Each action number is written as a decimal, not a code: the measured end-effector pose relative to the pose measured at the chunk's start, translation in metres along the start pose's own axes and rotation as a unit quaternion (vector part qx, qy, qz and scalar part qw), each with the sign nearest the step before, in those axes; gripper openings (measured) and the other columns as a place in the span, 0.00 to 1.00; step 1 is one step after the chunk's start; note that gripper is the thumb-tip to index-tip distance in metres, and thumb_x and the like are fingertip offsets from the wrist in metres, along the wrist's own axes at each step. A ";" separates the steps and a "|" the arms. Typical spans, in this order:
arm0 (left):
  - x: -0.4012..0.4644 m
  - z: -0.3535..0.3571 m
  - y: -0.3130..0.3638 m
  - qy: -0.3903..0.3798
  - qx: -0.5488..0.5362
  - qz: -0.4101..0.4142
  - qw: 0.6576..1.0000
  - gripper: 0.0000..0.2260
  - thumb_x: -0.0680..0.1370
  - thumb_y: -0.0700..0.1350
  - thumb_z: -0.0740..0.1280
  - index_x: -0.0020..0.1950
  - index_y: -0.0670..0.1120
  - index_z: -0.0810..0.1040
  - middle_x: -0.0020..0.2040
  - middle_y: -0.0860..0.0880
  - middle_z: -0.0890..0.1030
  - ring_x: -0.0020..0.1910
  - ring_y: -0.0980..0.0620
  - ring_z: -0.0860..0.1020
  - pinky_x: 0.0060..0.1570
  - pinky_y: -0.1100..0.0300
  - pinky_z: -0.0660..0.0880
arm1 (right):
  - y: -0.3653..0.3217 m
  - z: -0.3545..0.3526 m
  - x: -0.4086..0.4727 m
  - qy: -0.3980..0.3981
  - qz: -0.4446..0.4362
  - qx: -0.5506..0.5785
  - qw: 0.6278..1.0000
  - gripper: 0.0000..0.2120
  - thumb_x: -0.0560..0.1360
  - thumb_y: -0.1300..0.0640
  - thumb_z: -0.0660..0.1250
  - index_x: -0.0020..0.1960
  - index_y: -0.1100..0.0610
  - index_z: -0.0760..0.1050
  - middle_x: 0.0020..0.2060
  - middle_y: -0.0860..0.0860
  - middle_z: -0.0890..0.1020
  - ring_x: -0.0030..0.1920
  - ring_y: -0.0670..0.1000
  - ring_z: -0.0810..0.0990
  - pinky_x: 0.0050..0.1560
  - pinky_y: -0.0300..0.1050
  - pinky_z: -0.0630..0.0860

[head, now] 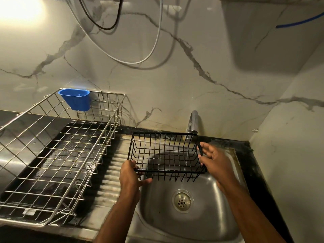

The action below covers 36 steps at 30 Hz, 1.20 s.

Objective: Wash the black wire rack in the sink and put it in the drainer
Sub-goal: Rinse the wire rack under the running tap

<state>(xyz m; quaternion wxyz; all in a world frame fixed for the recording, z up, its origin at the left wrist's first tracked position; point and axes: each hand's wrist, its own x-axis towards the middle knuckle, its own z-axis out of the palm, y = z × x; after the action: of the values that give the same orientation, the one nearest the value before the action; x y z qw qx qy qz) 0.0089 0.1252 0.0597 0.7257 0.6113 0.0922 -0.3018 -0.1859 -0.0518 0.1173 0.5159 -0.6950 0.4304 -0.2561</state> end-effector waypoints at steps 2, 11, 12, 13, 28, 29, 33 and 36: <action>-0.002 0.001 0.001 -0.002 -0.004 0.005 1.000 0.16 0.76 0.52 0.57 0.58 0.45 0.75 0.58 0.41 0.71 0.55 0.40 0.73 0.33 0.50 0.80 | 0.002 0.003 0.000 0.004 -0.002 0.009 1.000 0.27 0.77 0.64 0.67 0.73 0.47 0.69 0.71 0.49 0.74 0.67 0.47 0.75 0.65 0.51 0.74; -0.013 0.006 0.003 0.009 0.044 0.069 0.997 0.08 0.82 0.44 0.55 0.51 0.47 0.74 0.56 0.41 0.71 0.54 0.40 0.72 0.34 0.50 0.80 | 0.019 0.018 -0.009 -0.033 0.079 0.023 0.996 0.30 0.81 0.56 0.65 0.79 0.47 0.58 0.73 0.56 0.70 0.66 0.56 0.75 0.53 0.48 0.80; -0.013 0.006 0.004 0.012 0.041 0.068 0.997 0.08 0.82 0.44 0.55 0.50 0.47 0.74 0.56 0.41 0.71 0.54 0.40 0.72 0.34 0.49 0.80 | 0.019 0.017 -0.008 -0.032 0.078 0.024 0.996 0.28 0.82 0.59 0.64 0.79 0.48 0.59 0.71 0.56 0.72 0.64 0.55 0.77 0.51 0.44 0.80; -0.012 0.005 0.003 0.014 0.036 0.066 0.997 0.08 0.82 0.43 0.55 0.50 0.47 0.74 0.55 0.41 0.71 0.55 0.41 0.72 0.34 0.49 0.80 | 0.020 0.016 -0.006 -0.030 0.076 0.020 0.996 0.28 0.82 0.61 0.63 0.78 0.49 0.60 0.70 0.57 0.73 0.62 0.54 0.78 0.50 0.44 0.80; 0.000 -0.003 -0.006 0.006 -0.007 0.029 1.000 0.12 0.76 0.51 0.57 0.54 0.48 0.74 0.56 0.44 0.71 0.55 0.40 0.72 0.34 0.48 0.80 | 0.025 0.012 0.007 -0.030 0.024 -0.028 0.999 0.30 0.80 0.62 0.64 0.77 0.44 0.61 0.70 0.57 0.73 0.54 0.50 0.82 0.52 0.52 0.83; 0.000 -0.003 -0.005 0.005 -0.008 0.025 1.000 0.13 0.76 0.51 0.57 0.54 0.48 0.74 0.56 0.44 0.71 0.55 0.40 0.72 0.35 0.48 0.80 | 0.024 0.012 0.007 -0.029 0.023 -0.028 0.999 0.30 0.80 0.62 0.64 0.77 0.44 0.62 0.70 0.56 0.74 0.53 0.50 0.82 0.52 0.52 0.83; 0.002 -0.004 -0.005 0.006 -0.004 0.014 1.000 0.18 0.75 0.53 0.57 0.60 0.45 0.74 0.57 0.43 0.71 0.55 0.40 0.72 0.36 0.47 0.81 | 0.024 0.011 0.008 -0.020 0.024 -0.037 0.999 0.29 0.80 0.61 0.64 0.76 0.42 0.62 0.67 0.55 0.76 0.49 0.52 0.84 0.49 0.54 0.84; 0.001 -0.002 -0.007 0.004 0.000 0.015 1.000 0.17 0.78 0.51 0.57 0.61 0.45 0.74 0.57 0.43 0.71 0.55 0.41 0.72 0.36 0.47 0.81 | 0.022 0.009 0.008 -0.021 0.022 -0.035 0.999 0.29 0.80 0.62 0.64 0.76 0.43 0.62 0.68 0.51 0.76 0.50 0.51 0.84 0.49 0.53 0.84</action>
<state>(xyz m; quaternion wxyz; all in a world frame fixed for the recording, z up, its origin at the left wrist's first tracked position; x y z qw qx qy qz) 0.0064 0.1264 0.0527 0.7297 0.6141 0.0858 -0.2881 -0.1818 -0.0564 0.0933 0.5061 -0.7081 0.4433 -0.2144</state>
